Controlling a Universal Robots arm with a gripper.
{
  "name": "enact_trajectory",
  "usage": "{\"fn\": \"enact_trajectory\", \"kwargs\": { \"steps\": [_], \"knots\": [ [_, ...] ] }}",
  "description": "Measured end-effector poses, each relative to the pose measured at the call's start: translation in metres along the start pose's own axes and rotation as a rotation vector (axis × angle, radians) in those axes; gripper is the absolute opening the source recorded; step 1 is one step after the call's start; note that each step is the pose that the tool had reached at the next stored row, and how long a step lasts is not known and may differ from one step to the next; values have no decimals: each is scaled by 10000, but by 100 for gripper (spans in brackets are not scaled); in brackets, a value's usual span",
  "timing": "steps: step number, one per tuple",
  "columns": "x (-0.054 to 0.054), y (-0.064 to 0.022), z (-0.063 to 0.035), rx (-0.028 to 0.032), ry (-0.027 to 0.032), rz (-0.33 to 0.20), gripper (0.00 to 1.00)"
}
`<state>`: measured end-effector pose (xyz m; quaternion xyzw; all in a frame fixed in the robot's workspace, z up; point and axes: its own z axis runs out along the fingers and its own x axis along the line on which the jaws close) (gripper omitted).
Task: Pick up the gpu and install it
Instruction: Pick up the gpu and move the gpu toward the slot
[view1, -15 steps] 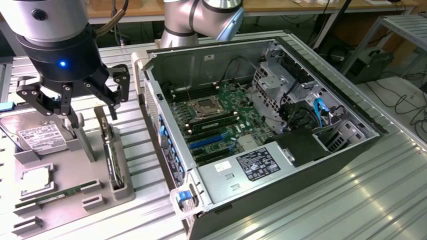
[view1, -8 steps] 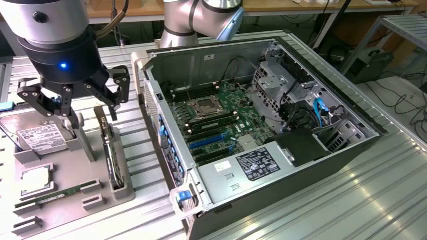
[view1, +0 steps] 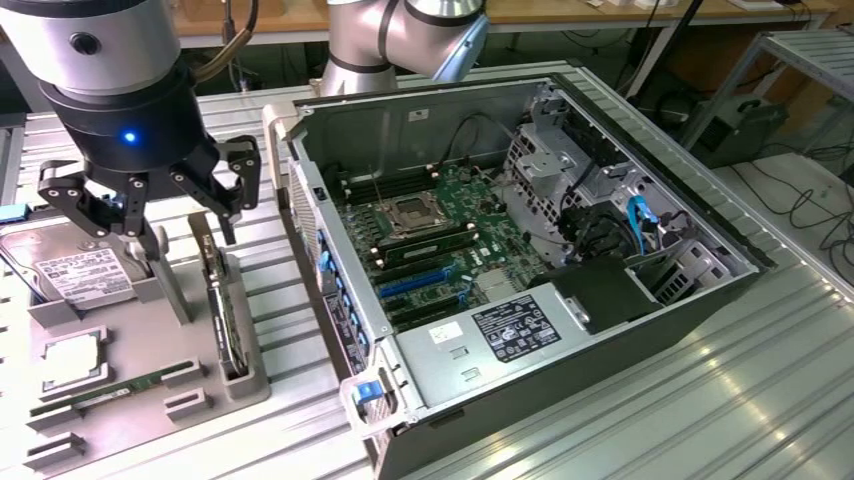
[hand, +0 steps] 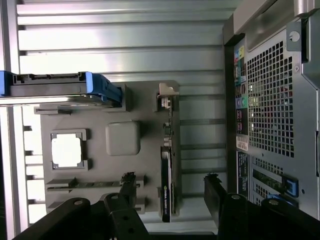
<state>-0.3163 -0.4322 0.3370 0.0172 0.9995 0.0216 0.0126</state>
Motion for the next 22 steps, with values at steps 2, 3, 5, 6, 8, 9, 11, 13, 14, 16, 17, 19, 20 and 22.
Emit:
{"fn": "enact_trajectory", "kwargs": {
  "steps": [2,3,5,6,8,9,11,13,14,16,17,19,20,22],
  "knots": [
    [1,-1,15,0,0,1,66],
    [1,-2,21,0,0,1,66],
    [0,-6,33,1,0,0,66],
    [1,-10,38,1,2,0,66],
    [0,-19,48,0,0,-1,66],
    [0,-23,51,0,0,-1,66],
    [0,-31,60,-1,-1,-2,66],
    [1,-34,66,1,1,-1,66],
    [1,-36,70,1,1,-2,66],
    [1,-41,78,1,1,-3,66],
    [1,-43,82,0,1,-2,66],
    [1,-49,89,1,1,-3,66],
    [1,-51,94,0,0,-2,66],
    [1,-52,103,0,0,-2,66]
  ]
}}
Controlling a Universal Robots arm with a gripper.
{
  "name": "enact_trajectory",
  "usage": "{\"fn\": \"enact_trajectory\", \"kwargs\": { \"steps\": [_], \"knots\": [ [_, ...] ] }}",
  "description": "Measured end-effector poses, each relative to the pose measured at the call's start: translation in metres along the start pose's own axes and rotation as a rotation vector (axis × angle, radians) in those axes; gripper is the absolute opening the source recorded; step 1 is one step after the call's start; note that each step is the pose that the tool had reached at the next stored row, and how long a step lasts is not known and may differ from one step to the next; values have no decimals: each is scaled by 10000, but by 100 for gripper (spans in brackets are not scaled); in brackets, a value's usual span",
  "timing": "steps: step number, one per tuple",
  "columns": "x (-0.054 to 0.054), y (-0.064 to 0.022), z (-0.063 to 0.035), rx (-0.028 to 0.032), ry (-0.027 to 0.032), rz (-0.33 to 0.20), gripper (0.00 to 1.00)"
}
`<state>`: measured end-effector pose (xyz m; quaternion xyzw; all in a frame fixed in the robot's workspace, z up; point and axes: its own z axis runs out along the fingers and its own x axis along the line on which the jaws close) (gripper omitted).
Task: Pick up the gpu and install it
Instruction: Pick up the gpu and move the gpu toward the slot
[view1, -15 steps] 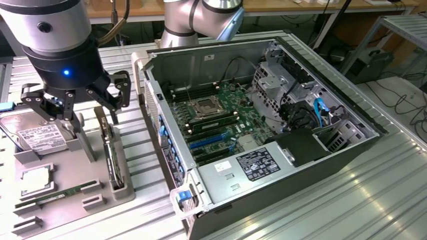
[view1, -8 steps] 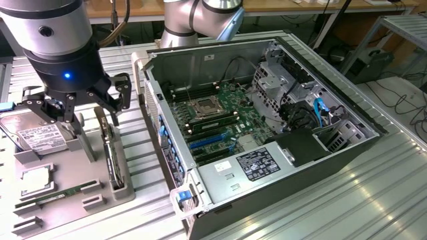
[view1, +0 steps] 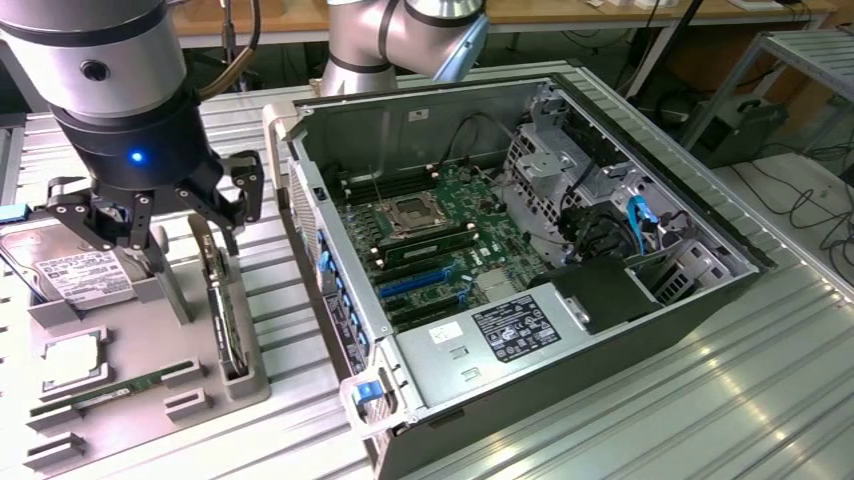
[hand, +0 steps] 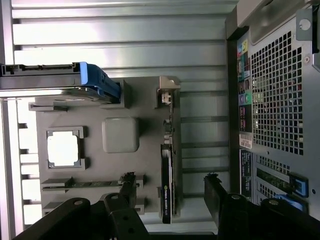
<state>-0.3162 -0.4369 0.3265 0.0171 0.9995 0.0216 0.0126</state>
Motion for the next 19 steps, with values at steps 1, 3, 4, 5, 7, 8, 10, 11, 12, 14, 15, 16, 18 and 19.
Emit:
{"fn": "enact_trajectory", "kwargs": {
  "steps": [1,3,4,5,7,8,10,11,12,14,15,16,18,19],
  "knots": [
    [0,-1,4,1,1,-1,66],
    [0,-2,11,1,2,-1,66],
    [0,-2,16,0,1,-1,66],
    [0,-2,19,1,1,-1,66],
    [1,-3,37,-1,0,-1,66],
    [1,-4,44,1,1,-1,66],
    [1,-5,54,1,1,-1,66],
    [1,-6,58,0,2,-1,66],
    [2,-8,62,1,2,-1,66],
    [2,-11,72,1,2,-1,66],
    [2,-13,77,1,2,-1,66],
    [2,-14,81,1,2,-1,66],
    [2,-16,88,1,1,-1,66],
    [2,-18,92,1,2,-1,66]
  ]
}}
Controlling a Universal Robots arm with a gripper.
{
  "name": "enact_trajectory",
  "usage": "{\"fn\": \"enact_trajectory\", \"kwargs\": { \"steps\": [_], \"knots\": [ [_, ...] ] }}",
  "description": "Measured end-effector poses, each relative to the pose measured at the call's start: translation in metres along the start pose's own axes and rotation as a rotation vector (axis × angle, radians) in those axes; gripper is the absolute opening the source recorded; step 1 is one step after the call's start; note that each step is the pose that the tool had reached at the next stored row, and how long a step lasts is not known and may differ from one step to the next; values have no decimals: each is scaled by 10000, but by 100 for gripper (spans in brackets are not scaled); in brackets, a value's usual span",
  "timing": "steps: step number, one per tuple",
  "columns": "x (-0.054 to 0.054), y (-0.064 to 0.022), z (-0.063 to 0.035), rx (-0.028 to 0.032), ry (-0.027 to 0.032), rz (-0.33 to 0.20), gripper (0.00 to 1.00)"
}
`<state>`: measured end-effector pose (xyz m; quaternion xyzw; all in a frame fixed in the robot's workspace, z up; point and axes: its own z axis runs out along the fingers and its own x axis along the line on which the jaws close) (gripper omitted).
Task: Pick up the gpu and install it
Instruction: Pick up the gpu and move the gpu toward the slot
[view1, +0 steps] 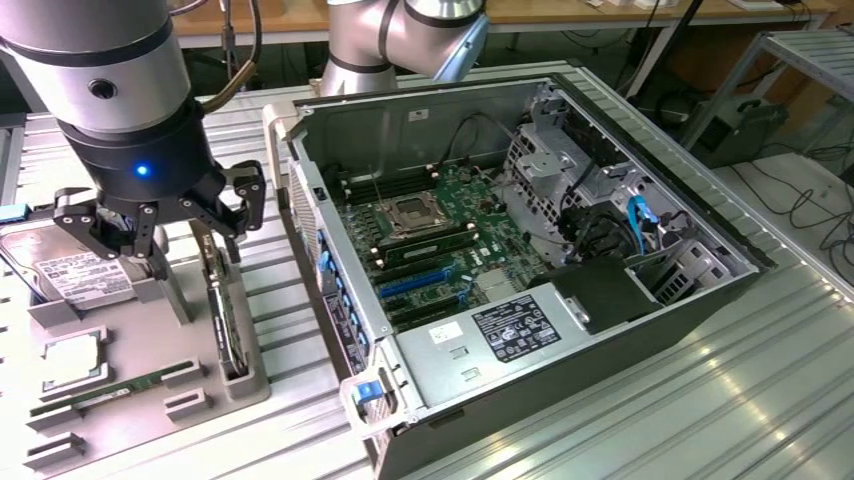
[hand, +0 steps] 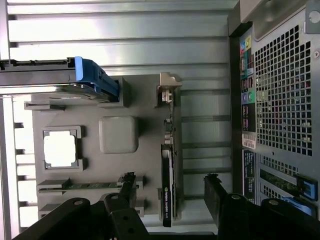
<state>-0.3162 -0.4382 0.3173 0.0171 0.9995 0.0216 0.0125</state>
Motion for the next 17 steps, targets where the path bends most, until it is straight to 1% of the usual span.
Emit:
{"fn": "enact_trajectory", "kwargs": {
  "steps": [17],
  "knots": [
    [1,-41,89,0,6,1,66]
  ]
}}
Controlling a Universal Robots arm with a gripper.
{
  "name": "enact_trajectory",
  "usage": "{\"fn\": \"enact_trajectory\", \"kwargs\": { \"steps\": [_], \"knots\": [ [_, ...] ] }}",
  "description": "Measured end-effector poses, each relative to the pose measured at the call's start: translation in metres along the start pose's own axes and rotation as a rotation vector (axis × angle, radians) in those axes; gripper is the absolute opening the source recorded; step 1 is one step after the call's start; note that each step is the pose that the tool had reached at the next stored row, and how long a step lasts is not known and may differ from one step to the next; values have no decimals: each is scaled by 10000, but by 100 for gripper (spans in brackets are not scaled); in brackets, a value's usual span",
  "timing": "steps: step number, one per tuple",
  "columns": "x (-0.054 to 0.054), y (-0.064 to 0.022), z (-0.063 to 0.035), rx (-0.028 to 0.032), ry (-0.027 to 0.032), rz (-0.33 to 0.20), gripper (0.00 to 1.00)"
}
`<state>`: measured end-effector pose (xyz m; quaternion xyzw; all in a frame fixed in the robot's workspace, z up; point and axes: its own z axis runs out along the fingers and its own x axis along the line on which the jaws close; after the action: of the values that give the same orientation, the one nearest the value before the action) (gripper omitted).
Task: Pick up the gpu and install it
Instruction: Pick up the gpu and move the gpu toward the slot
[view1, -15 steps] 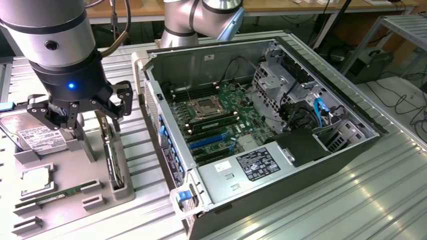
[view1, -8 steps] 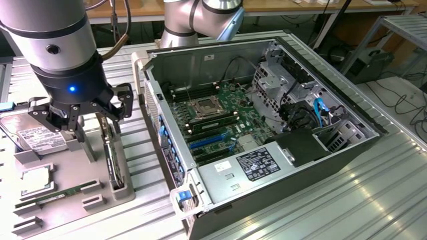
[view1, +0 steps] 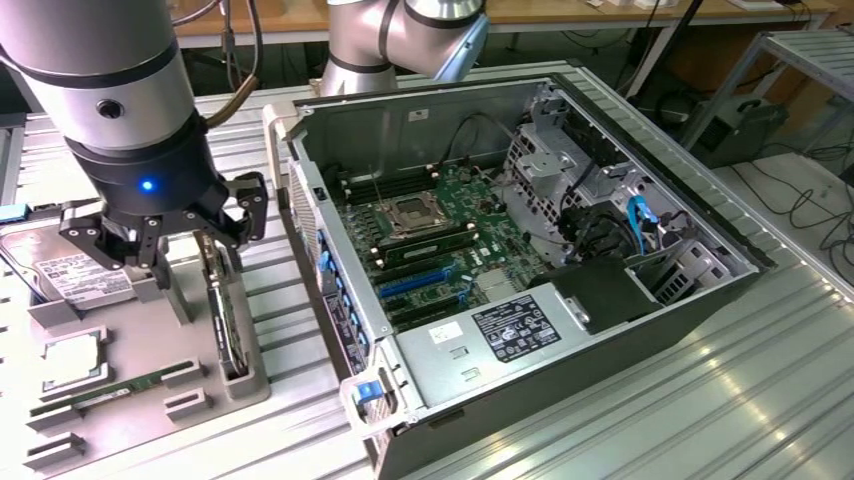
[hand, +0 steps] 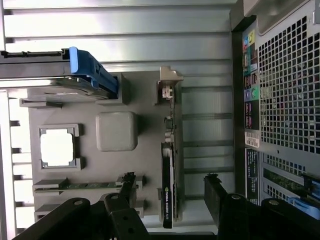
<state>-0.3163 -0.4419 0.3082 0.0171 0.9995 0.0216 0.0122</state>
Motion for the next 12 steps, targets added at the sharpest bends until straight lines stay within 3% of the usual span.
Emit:
{"fn": "enact_trajectory", "kwargs": {
  "steps": [12],
  "knots": [
    [1,-29,72,1,3,-1,66]
  ]
}}
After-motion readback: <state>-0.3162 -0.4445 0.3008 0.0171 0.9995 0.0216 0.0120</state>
